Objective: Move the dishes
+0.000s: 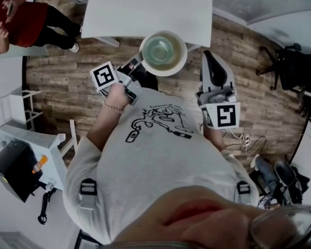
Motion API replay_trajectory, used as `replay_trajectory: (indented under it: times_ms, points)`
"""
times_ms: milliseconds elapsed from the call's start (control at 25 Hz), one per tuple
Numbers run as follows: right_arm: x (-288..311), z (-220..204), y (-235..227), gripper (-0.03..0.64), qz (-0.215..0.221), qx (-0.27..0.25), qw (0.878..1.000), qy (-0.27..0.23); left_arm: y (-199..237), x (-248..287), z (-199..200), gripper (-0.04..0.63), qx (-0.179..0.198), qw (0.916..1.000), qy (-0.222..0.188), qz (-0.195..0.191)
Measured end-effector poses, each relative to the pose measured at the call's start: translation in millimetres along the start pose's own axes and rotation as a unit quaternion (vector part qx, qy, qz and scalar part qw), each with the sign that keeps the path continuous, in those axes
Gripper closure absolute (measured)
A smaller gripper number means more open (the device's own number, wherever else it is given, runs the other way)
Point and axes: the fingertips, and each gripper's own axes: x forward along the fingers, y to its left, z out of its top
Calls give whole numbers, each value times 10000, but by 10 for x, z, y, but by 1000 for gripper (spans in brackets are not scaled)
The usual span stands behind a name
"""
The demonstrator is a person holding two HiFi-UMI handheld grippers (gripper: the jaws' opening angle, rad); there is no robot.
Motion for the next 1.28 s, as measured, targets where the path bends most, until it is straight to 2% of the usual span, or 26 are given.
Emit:
replay_trajectory:
  times_ms: [680,1040,1280]
  points:
    - [1671,97,-422,580,-214,-192,9996,65,11,822,1529,584,-45,9996,247,-101]
    - [2119,106,-539,580,-329,-227,9992,32,75,1036,1945,584,-108,9994,317,-101]
    - [2184,20,-795,580,-354,-146,9992,122,103,1299,1980,584,-79,9993,363,-42]
